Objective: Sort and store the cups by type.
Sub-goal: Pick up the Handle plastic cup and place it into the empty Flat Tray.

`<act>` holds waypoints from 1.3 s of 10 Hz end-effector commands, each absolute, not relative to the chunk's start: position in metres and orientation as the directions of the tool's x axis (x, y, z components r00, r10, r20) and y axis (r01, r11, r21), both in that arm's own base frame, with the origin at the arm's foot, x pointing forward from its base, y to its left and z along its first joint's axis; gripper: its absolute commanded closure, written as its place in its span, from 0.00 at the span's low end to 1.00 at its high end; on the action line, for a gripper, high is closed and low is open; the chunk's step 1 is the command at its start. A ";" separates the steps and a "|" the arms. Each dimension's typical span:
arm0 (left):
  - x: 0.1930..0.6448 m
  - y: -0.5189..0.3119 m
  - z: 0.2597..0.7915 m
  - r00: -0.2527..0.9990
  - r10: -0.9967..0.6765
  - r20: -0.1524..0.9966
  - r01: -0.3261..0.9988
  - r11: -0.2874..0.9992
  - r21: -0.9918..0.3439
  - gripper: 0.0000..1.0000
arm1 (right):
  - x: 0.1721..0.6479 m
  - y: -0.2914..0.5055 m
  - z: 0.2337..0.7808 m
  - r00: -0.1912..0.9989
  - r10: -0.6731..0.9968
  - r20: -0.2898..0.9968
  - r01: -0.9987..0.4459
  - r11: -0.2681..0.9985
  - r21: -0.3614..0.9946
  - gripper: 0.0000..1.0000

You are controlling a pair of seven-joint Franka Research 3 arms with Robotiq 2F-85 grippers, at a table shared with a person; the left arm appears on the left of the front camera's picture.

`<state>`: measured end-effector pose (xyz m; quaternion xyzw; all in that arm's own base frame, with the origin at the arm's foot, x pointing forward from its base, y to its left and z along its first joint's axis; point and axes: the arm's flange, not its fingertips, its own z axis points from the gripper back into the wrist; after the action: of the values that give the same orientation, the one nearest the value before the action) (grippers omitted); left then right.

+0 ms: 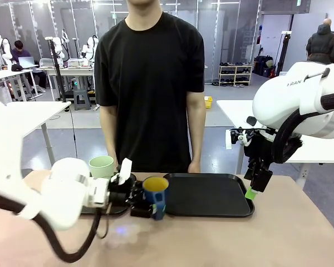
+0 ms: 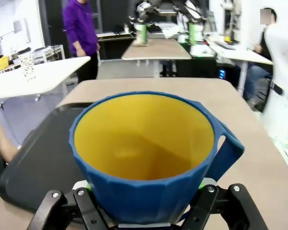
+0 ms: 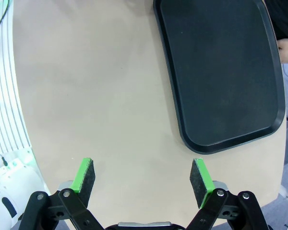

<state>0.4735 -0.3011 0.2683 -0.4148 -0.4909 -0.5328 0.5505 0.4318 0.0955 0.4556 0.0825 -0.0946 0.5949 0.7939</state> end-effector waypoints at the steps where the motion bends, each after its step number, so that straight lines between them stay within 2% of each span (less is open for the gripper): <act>1: 0.498 -0.341 0.248 -0.102 -0.145 0.984 0.984 0.130 0.122 0.28 | 0.429 0.096 0.453 0.287 0.924 0.254 -0.956 0.295 0.010 0.00; 5: 0.535 -0.398 0.245 -0.125 -0.183 0.975 0.959 0.231 0.166 0.28 | 0.429 0.096 0.453 0.287 0.924 0.254 -0.956 0.295 0.010 0.00; 13: 0.547 -0.403 0.230 -0.125 -0.244 0.962 0.965 0.196 0.175 0.28 | 0.429 0.096 0.453 0.287 0.924 0.254 -0.956 0.295 0.010 0.00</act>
<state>0.5522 -0.4029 0.2380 -0.3612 -0.5173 -0.5222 0.5738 0.4318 0.0957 0.4556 0.0826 -0.0949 0.5951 0.7937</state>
